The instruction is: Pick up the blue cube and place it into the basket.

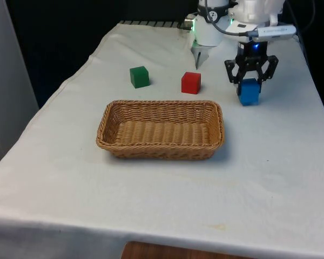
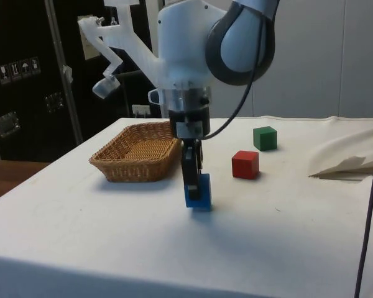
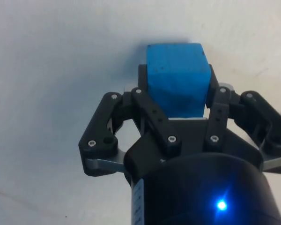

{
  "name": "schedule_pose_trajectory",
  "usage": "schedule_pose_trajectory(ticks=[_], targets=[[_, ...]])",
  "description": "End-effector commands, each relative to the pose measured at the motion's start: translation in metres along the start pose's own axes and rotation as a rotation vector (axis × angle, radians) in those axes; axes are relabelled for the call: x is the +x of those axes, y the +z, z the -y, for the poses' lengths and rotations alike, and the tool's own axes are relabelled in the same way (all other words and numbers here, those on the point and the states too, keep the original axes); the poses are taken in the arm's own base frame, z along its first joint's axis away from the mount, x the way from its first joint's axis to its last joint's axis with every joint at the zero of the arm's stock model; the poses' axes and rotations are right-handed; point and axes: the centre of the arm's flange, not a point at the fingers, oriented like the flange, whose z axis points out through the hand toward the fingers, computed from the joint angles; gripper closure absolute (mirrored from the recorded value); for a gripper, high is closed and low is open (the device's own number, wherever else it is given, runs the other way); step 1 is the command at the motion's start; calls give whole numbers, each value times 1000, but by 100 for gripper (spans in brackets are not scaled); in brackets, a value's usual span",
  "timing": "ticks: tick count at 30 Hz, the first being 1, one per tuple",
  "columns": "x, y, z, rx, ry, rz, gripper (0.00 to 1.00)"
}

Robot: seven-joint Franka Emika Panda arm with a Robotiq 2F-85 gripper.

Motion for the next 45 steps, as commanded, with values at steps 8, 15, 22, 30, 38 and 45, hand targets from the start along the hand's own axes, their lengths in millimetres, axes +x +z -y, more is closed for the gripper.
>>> schedule_pose_trajectory(ticks=[8, 15, 22, 30, 38, 45], targets=[[9, -13, -5, -7, 9, -29, 100], [16, -19, -11, -22, 8, -62, 100], [17, -20, -15, -23, 1, -68, 100], [26, -33, -31, -56, -1, -90, 100], [36, -47, -41, -70, -1, -103, 100], [42, -64, -45, -81, -3, -108, 100]])
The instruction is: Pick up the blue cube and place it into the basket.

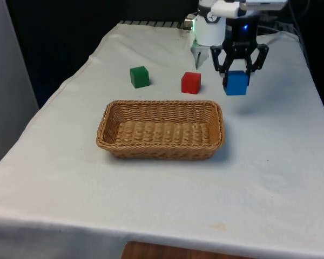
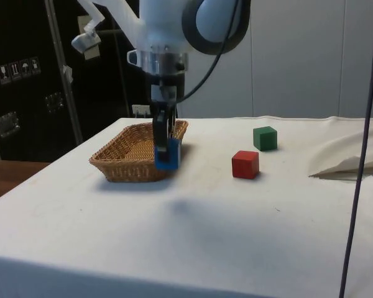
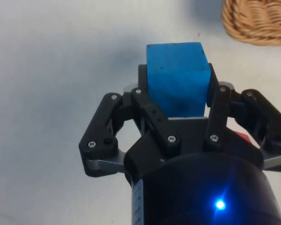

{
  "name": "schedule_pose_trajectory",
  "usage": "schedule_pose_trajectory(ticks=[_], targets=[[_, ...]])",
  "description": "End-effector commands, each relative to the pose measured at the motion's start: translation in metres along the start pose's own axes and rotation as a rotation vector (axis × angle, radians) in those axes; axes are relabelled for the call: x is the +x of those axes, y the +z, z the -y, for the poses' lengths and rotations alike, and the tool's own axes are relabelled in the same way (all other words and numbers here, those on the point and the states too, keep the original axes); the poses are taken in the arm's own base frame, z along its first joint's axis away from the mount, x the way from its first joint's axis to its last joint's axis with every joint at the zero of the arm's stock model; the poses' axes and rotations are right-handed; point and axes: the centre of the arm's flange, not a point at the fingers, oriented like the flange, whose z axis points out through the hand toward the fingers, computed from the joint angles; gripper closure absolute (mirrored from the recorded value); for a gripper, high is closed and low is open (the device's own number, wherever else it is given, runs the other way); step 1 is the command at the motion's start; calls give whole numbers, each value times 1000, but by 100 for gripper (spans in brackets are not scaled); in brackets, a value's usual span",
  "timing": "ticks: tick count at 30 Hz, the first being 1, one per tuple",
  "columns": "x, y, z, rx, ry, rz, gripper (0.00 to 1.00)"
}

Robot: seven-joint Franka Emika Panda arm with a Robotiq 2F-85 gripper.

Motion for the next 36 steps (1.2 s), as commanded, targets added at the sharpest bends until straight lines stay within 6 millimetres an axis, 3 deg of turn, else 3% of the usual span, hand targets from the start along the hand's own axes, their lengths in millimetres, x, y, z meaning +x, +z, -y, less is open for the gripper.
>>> schedule_pose_trajectory(ticks=[1, 16, 36], targets=[[0, -6, -2, -11, -4, 1, 100], [19, -33, -16, -22, -4, -14, 100], [60, -55, -61, -51, 3, -30, 100]])
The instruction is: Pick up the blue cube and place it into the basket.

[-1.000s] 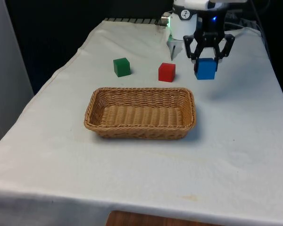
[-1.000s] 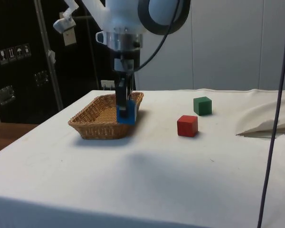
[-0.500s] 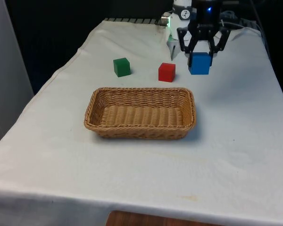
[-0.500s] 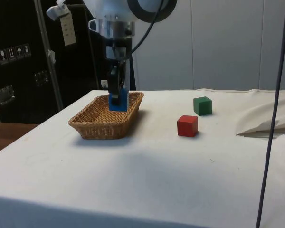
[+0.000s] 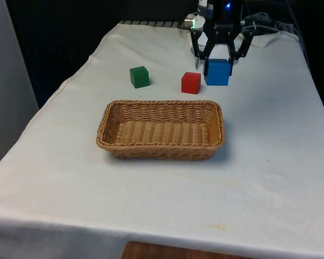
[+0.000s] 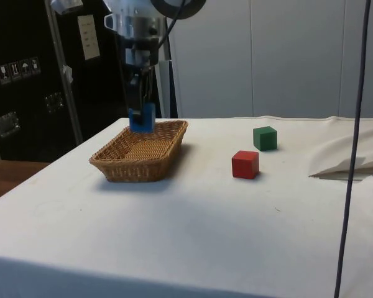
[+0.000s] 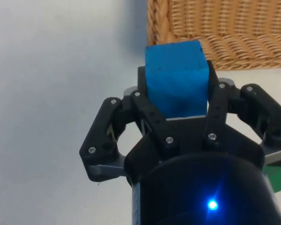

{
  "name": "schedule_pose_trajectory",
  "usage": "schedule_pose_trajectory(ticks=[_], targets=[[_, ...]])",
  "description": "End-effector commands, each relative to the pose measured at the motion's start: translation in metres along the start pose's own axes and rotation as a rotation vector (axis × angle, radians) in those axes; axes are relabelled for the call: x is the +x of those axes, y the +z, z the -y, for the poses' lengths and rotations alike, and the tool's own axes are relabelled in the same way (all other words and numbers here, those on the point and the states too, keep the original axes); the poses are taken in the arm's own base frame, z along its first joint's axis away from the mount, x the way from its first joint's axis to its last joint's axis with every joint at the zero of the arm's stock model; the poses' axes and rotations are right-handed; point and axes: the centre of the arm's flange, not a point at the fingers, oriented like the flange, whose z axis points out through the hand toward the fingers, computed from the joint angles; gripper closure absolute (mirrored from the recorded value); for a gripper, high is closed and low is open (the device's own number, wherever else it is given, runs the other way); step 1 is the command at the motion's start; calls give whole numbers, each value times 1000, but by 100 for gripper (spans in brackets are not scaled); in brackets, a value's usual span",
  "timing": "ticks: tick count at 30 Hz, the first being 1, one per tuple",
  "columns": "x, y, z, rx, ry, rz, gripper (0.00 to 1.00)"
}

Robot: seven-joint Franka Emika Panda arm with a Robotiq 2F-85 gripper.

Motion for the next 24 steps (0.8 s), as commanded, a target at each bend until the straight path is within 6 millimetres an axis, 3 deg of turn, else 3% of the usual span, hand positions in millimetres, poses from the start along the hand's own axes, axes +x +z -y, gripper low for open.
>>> schedule_pose_trajectory(ticks=[1, 5, 12, 24], targets=[[4, 1, -6, -1, 1, 5, 100], [7, 1, -10, -5, 4, 0, 100], [24, 2, -35, -14, 12, -4, 100], [30, 6, -71, -33, 17, -13, 100]])
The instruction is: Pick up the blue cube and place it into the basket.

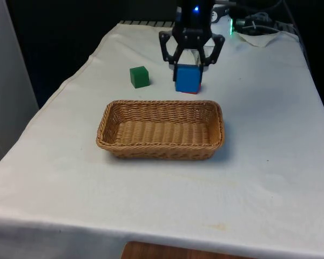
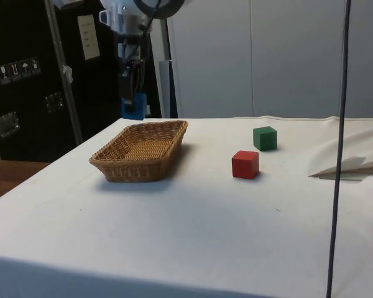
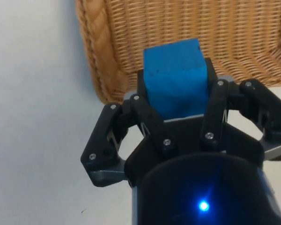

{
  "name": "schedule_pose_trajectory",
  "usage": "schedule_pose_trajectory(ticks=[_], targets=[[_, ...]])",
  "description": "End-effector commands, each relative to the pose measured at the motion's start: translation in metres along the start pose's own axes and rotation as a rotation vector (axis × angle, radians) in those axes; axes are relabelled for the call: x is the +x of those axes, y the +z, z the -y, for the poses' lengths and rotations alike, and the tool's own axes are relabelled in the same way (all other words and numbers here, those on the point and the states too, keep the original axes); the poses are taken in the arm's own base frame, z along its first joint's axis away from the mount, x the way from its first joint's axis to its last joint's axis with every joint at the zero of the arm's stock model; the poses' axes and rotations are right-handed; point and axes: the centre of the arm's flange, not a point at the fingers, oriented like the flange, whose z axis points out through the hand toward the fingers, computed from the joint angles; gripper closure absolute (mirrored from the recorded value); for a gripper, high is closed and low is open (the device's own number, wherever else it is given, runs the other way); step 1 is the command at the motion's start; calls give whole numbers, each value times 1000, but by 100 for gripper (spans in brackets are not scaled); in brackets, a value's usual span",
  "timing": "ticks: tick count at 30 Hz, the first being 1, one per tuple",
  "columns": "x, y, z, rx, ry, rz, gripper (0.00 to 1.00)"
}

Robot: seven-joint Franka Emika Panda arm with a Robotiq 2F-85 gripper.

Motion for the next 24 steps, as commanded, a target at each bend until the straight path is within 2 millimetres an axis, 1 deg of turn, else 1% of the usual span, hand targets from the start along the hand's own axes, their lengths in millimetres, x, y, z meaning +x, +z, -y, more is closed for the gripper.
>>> schedule_pose_trajectory(ticks=[1, 5, 6, 7, 9, 10, 12, 14, 15, 19, 24], targets=[[1, 1, -4, 9, 0, 2, 100], [-1, 6, -19, 6, 3, 1, 100], [-1, 3, -16, -3, 2, 2, 100], [-1, 7, -22, 7, 5, 0, 100], [-2, 10, -28, 8, 7, 0, 100], [-3, 15, -33, 11, 9, 1, 100], [-3, 17, -36, 13, 11, 1, 100], [-3, 25, -43, 18, 13, 5, 100], [-4, 22, -42, 9, 13, 9, 100], [-3, 38, -54, 30, 18, 15, 100], [-4, 47, -61, 46, 21, 26, 100]])
